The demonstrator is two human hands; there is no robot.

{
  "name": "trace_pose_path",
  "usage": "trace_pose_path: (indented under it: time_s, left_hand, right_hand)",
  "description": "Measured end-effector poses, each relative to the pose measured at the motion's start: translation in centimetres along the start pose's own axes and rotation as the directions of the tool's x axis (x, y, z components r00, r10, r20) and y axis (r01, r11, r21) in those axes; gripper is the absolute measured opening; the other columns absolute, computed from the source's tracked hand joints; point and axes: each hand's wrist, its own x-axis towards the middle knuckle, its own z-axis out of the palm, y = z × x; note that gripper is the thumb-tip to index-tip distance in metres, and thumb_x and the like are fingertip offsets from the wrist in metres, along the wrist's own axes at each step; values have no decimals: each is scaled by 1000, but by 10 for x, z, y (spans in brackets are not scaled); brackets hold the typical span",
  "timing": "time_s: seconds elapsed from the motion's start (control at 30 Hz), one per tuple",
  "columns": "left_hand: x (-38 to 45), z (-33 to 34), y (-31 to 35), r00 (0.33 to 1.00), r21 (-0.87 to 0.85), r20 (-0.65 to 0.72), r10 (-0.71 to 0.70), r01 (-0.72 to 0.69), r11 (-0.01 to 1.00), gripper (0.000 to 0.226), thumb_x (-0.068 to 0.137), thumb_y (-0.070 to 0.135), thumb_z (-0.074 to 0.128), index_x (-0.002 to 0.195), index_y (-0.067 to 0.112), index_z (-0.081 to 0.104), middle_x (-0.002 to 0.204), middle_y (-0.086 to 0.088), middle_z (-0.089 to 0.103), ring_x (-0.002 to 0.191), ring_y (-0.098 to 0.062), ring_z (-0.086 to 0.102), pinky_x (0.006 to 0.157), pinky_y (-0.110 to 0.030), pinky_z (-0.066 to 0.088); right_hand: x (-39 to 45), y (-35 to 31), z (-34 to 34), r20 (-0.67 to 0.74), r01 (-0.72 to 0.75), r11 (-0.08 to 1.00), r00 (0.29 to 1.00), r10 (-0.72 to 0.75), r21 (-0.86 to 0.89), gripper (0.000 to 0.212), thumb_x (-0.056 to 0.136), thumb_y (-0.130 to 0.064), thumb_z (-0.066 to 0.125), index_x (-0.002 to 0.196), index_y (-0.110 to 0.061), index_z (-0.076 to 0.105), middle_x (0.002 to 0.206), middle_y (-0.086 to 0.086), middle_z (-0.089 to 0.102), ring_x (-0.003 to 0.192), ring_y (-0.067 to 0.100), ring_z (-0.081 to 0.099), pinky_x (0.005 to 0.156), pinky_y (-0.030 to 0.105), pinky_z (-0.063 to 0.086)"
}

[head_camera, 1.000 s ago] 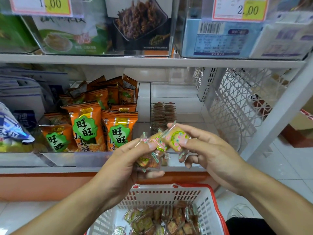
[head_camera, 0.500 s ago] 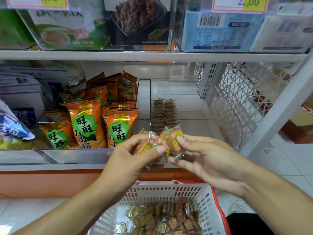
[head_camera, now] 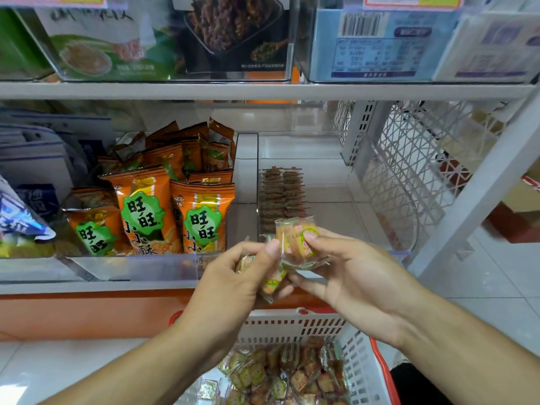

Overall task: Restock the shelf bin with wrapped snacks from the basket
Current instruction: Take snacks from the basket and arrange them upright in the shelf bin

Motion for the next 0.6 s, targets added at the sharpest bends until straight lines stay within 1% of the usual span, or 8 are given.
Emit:
trace_pose_path:
  time_s: [0.07,0.13,0.2,0.27,0.37,0.43,0.5,0.6]
  left_hand:
    - [-4,1,-1,997,-58,-81,-17,12,998,73,64,67,83,96,3,71,101,-24,74,95,-29,73,84,-44,63]
    - [-7,2,-2,970,76,-229,76,-60,995,69,67,78,72,90,13,73,96,-15,76,97,-28,72,93,-54,58]
    - [-13,6,2,912,245,-339,230,-150,958,58,72,79,62,87,24,75,87,2,77,90,-19,72,90,-49,57]
    - [-17,11,7,858,318,-376,351,-236,918,46,76,72,60,86,30,74,88,9,77,87,-8,71,85,-40,55]
    - [-17,12,6,804,329,-390,449,-334,883,36,75,64,66,89,32,73,102,8,75,104,-11,69,98,-45,53]
    - [-15,11,7,782,362,-373,499,-373,854,32,76,61,66,91,34,72,109,6,73,111,-13,67,101,-48,52]
    - [-13,10,9,769,401,-353,533,-391,829,28,78,61,65,93,38,71,113,4,70,113,-13,66,101,-48,52]
    - [-8,10,10,760,427,-331,560,-408,807,22,90,61,61,93,41,68,113,0,68,114,-16,64,101,-49,50]
  right_hand:
    - [-2,4,2,3,15,1000,1000,-15,-19,31,95,-10,53,119,-6,71,120,17,71,102,23,64,93,37,49]
    - [-5,13,7,-14,35,999,999,-35,-36,31,95,-10,52,118,-7,72,117,15,73,97,20,66,88,34,50]
    - [-9,27,16,-72,60,997,995,-63,-38,28,98,-9,52,114,-5,74,110,13,76,91,18,69,85,33,51]
    - [-12,42,22,-171,64,998,984,-59,22,25,99,-8,52,112,-2,73,105,13,77,88,18,73,89,35,54]
    - [-14,49,28,-247,-16,980,967,66,197,25,100,-11,53,116,1,69,109,21,75,102,34,73,87,46,58]
    - [-16,48,29,-200,-71,973,973,116,219,28,100,-16,53,116,1,69,109,25,73,105,40,71,87,48,58]
    - [-18,47,30,-116,-108,976,985,131,188,33,96,-21,57,119,-2,68,111,21,74,107,37,71,96,49,54]
    - [-18,46,31,17,-160,967,987,160,199,45,82,-20,64,124,-3,67,120,23,70,115,30,67,104,53,49]
